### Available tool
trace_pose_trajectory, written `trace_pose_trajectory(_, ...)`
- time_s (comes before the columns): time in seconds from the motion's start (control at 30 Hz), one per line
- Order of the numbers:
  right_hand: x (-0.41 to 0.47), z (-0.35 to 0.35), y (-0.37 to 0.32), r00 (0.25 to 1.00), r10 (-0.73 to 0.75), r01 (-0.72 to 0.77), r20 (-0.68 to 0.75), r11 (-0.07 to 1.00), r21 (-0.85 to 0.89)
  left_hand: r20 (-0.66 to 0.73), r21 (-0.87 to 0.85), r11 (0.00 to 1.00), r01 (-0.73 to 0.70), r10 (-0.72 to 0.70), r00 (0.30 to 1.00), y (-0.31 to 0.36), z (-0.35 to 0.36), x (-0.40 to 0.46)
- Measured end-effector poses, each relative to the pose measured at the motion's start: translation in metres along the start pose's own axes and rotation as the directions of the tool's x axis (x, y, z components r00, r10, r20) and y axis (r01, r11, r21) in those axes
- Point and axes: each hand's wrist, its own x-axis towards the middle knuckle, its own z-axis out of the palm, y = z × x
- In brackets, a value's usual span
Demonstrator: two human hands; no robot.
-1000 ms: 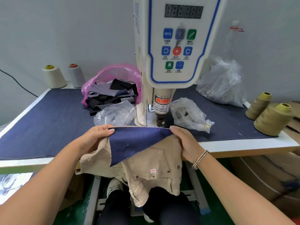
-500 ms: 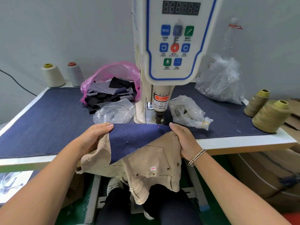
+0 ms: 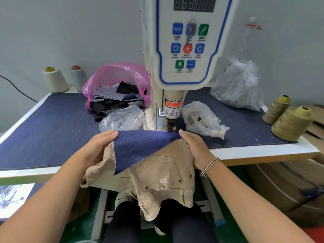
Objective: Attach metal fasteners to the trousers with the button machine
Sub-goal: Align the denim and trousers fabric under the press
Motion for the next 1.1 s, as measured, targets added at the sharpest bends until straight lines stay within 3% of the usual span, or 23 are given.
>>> trace_pose_trajectory(0.23, -0.001, -0.004, 0.002, 1.000, 0.016, -0.018, 0.019, 0.993, 0.117, -0.022, 0.020, 1.000, -0.018, 0.018, 1.000, 0.000, -0.001, 0.002)
trace_pose_trajectory(0.37, -0.001, -0.006, 0.005, 1.000, 0.025, -0.025, 0.001, 0.983, 0.183, 0.014, 0.142, 0.990, -0.019, 0.017, 1.000, 0.004, 0.000, 0.006)
trace_pose_trajectory(0.47, -0.004, -0.005, 0.003, 0.997, -0.021, 0.006, 0.070, 0.979, 0.203, 0.030, 0.157, 0.987, -0.018, 0.013, 0.999, 0.004, 0.001, 0.010)
trace_pose_trajectory(0.77, 0.000, -0.006, 0.004, 0.996, 0.003, -0.020, 0.092, 0.982, 0.188, 0.036, 0.167, 0.985, 0.043, -0.049, 0.998, 0.009, -0.009, 0.019)
trace_pose_trajectory(1.1, 0.003, -0.007, 0.007, 0.997, 0.002, -0.014, 0.078, 0.989, 0.145, 0.044, 0.058, 0.998, -0.018, 0.015, 0.999, 0.006, -0.007, 0.019)
